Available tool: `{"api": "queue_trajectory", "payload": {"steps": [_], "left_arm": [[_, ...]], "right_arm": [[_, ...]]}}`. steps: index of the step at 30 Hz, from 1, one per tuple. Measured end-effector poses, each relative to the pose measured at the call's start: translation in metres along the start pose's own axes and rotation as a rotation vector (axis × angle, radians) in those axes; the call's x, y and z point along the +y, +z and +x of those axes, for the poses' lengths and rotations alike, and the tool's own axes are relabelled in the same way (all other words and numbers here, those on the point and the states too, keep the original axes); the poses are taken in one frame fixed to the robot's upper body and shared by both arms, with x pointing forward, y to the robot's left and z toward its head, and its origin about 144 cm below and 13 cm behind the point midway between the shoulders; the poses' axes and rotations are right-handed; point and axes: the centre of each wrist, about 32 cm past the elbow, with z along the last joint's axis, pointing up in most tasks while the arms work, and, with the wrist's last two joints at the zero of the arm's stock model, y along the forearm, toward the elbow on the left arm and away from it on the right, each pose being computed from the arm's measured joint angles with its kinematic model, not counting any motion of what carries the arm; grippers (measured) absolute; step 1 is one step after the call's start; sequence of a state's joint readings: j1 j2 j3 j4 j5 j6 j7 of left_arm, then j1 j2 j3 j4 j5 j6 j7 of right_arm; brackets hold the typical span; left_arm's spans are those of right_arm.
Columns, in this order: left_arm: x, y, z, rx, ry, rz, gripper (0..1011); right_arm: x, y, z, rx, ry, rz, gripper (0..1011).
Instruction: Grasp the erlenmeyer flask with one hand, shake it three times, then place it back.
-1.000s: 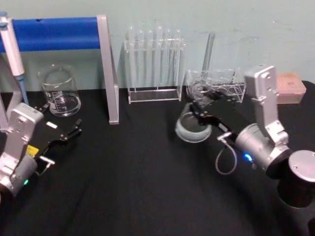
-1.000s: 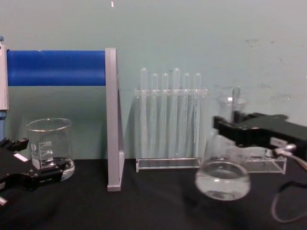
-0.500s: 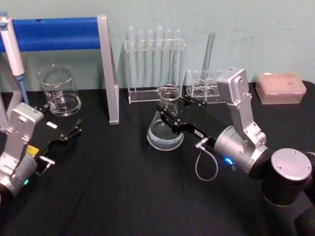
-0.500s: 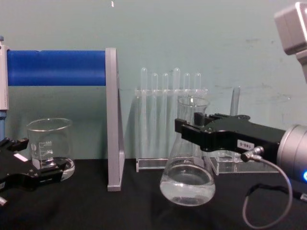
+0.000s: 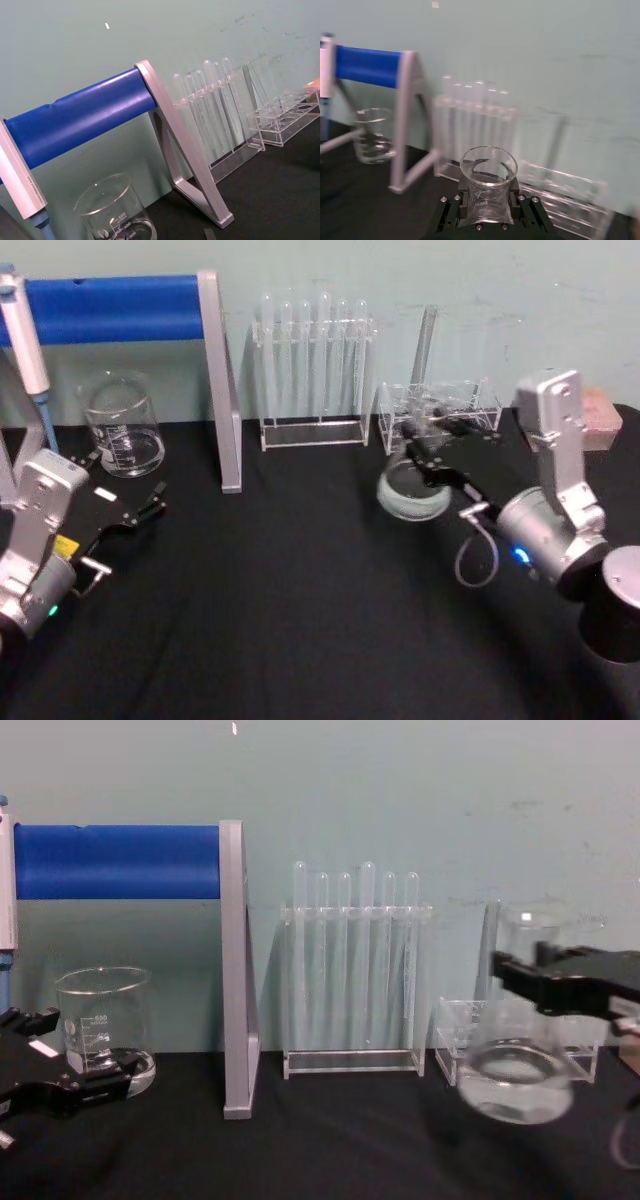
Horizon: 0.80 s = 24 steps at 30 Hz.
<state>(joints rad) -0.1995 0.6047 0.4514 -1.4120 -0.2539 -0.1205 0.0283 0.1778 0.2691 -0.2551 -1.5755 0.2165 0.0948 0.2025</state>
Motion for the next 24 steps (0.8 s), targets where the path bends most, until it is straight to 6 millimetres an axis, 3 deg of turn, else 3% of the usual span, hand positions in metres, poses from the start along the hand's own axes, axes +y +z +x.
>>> {"api": "queue_trajectory", "payload": {"steps": [12,24], "left_arm": [[0.0,0.0,0.0,0.0,0.0,0.0,1001],[0.0,0.0,0.0,0.0,0.0,0.0,1001]], "right_arm": [[-0.024,-0.002,0.02,-0.014,-0.181,-0.036,457],[-0.019,-0.003,0.018,-0.012,-0.119,-0.033,457]]}}
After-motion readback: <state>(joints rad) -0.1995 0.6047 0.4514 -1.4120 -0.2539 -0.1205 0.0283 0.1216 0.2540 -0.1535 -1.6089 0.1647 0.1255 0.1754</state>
